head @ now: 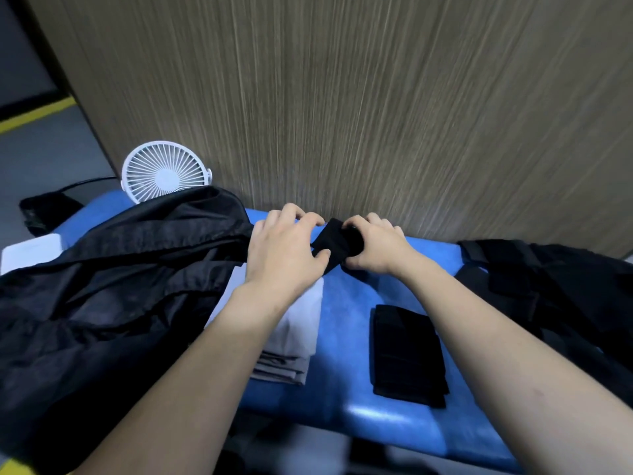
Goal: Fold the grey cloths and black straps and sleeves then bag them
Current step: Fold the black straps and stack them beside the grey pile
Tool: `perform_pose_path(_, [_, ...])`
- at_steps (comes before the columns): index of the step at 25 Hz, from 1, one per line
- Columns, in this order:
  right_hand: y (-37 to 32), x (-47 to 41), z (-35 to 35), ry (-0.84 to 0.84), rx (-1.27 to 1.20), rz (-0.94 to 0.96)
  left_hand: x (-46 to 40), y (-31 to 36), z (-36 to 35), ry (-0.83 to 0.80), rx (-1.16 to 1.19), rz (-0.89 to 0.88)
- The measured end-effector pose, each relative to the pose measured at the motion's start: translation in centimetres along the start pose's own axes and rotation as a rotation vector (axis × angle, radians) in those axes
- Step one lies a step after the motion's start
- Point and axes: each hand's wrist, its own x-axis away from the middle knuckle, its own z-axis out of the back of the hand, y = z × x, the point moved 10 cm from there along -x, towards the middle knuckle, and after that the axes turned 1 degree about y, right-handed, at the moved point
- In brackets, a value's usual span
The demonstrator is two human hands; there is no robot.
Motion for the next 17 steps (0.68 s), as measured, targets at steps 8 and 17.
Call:
perform_pose_path(8, [2.2,2.4,0.7,-0.027,-0.409,-0.08,0.3,0.7,0.1,-0.015,0.019,-0.008])
perform_pose_path(17, [5.1,7.4,6.0,0.436,-0.713,-0.177,0.5,3.5,-0.4,-0.039,0.089,-0.037])
